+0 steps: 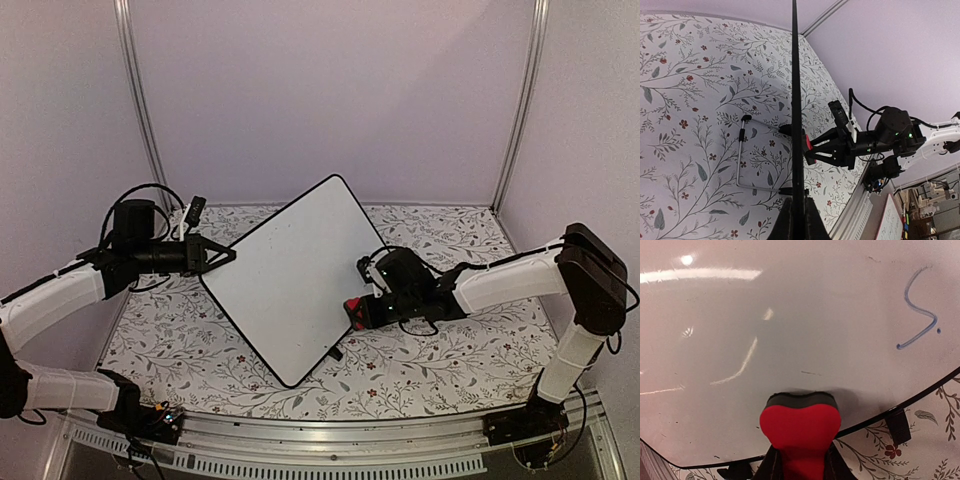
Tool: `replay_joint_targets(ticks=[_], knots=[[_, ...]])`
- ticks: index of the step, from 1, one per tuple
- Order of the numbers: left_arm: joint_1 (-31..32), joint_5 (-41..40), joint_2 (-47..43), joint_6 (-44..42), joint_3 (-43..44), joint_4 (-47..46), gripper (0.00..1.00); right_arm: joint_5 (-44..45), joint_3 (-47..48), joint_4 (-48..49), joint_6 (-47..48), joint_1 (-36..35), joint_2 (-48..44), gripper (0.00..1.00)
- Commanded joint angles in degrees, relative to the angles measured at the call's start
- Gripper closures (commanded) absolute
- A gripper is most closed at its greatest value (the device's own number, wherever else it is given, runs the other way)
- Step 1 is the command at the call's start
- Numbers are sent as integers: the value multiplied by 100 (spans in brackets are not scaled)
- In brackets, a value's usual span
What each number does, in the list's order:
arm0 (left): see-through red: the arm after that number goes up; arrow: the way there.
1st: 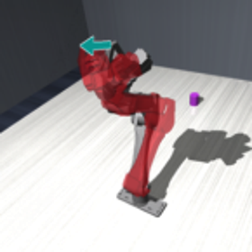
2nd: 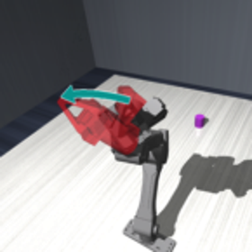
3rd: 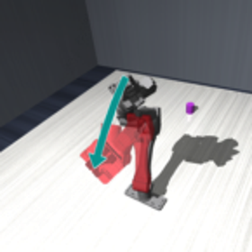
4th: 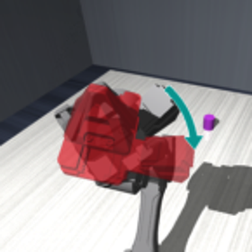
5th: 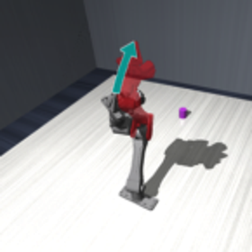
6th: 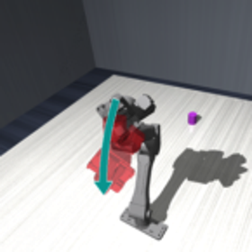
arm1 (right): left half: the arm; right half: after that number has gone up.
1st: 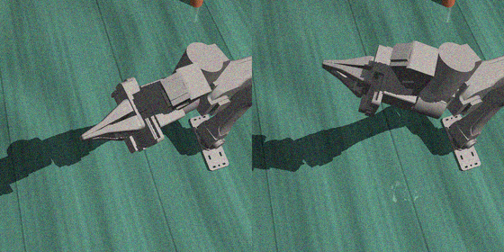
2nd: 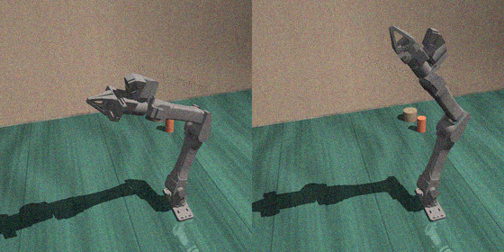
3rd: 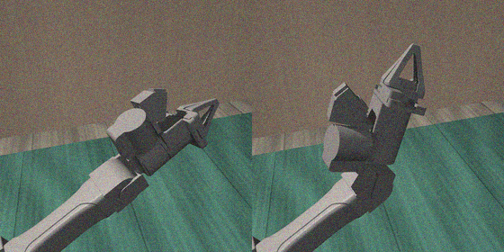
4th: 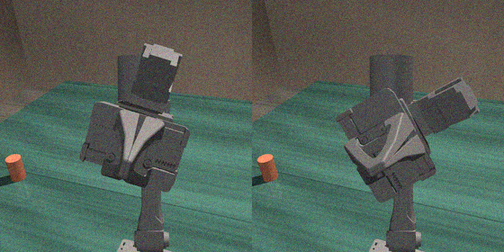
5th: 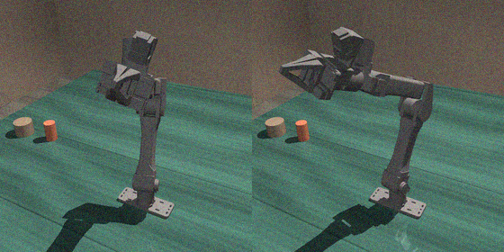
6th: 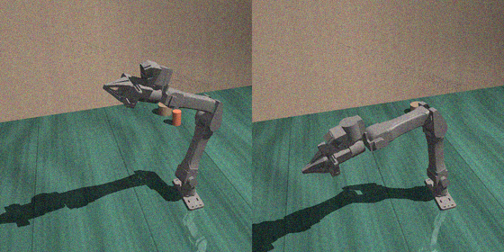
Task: Erase the whiteboard
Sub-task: Erase the whiteboard at the center of the board.
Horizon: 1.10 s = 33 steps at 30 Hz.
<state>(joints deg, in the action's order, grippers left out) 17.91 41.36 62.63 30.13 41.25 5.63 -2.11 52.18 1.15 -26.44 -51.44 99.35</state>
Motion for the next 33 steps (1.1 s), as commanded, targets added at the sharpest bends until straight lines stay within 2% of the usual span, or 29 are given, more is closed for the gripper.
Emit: replay_joint_targets(ticks=[1,7,23,33], knots=[[84,576,30,-241,-104,-101,100,162,4,-368,-75,-77,-31,100],[90,566,21,-243,-116,-99,100,568,449,-611,31,-6,85,100],[90,566,21,-243,-113,-103,100,515,1365,-823,329,576,455,100],[88,557,28,-240,-110,-102,100,270,1013,-702,256,670,488,100]])
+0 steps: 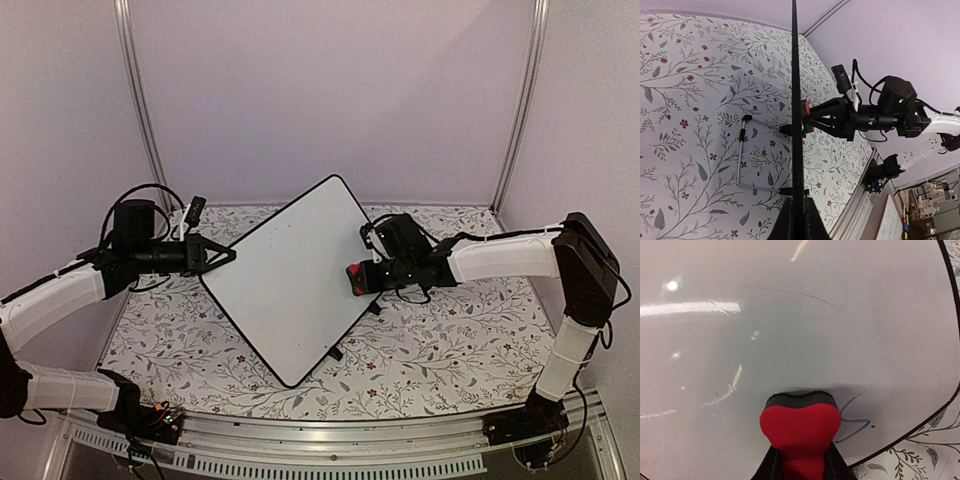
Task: Erase the whiteboard
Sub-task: Erase the whiteboard at the center of the board.
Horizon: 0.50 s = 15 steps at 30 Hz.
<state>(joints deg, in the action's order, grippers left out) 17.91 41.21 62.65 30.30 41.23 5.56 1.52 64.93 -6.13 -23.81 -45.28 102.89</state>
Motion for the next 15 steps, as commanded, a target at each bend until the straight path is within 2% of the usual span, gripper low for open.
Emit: replay_joint_targets(ticks=[1,15], knots=[[91,572,27,-256,-109,-91,100,-91,-326,30,-20,46,117,100],[97,577,18,-262,-114,-99,100,-345,-990,53,10,-233,-218,100]])
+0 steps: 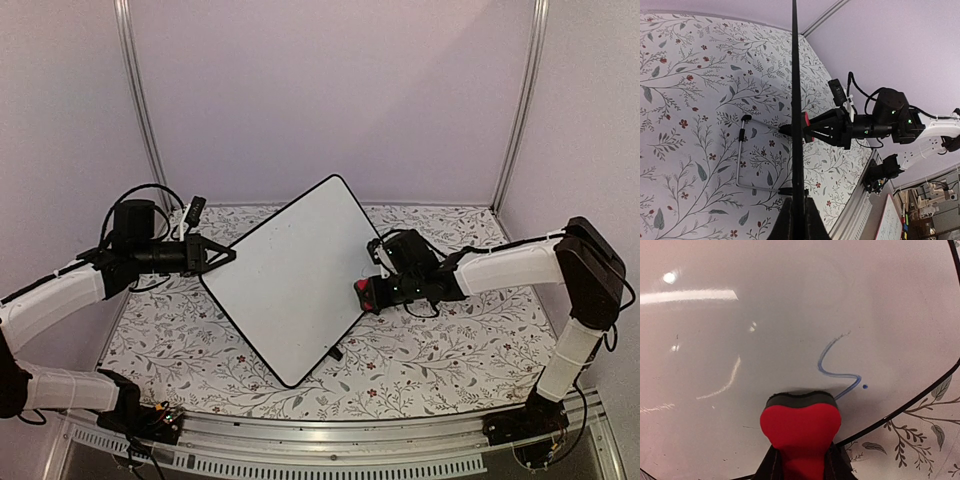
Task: Erase the whiteboard
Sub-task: Erase the whiteboard at the center of the board.
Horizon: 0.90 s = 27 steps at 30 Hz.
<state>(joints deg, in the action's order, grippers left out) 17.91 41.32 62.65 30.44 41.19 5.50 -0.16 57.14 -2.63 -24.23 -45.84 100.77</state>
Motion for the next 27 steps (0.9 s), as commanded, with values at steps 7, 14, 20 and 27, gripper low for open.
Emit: replay_joint_targets(ticks=[7,14,20,27], knots=[[93,570,26,-272,-111,-86,100,-395,-507,-136,37,-294,-75,100],[95,570,36,-268,-106,-87,100,-19,-307,-217,-196,-136,-115,100],[93,570,26,-270,-110,-91,100,-17,-16,-343,-382,197,-125,100],[98,579,23,-268,-108,-91,100,-18,298,-407,-398,391,48,100]])
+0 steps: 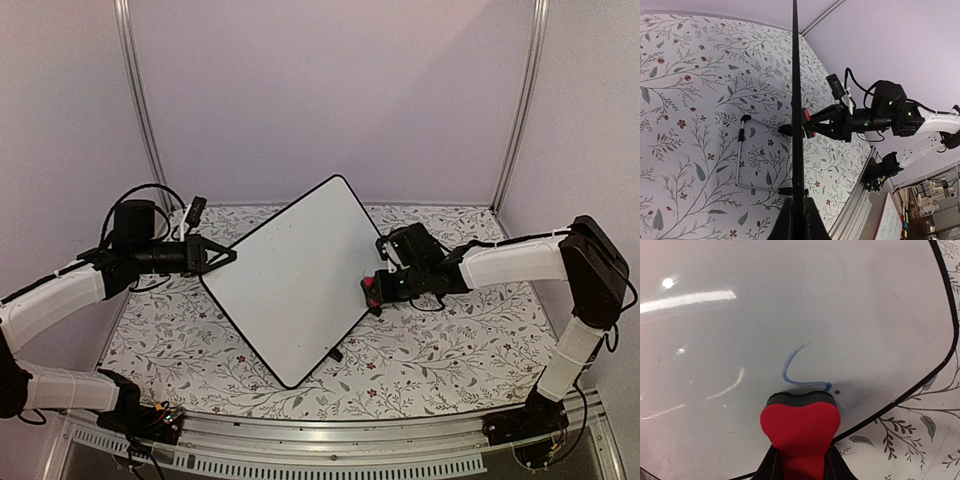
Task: Erase the whiteboard
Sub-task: Erase the whiteboard at the center of the board.
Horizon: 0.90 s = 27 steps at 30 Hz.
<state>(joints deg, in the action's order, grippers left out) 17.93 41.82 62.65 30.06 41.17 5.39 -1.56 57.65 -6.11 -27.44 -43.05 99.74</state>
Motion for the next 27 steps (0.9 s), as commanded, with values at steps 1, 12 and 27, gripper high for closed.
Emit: replay_joint_targets(ticks=[1,12,27], knots=[[92,535,27,-237,-104,-82,100,121,281,-73,-86,142,177,100],[91,531,25,-238,-104,-82,100,44,780,-175,4,443,594,100],[83,433,61,-223,-92,-48,100,-609,733,-307,507,602,602,100]])
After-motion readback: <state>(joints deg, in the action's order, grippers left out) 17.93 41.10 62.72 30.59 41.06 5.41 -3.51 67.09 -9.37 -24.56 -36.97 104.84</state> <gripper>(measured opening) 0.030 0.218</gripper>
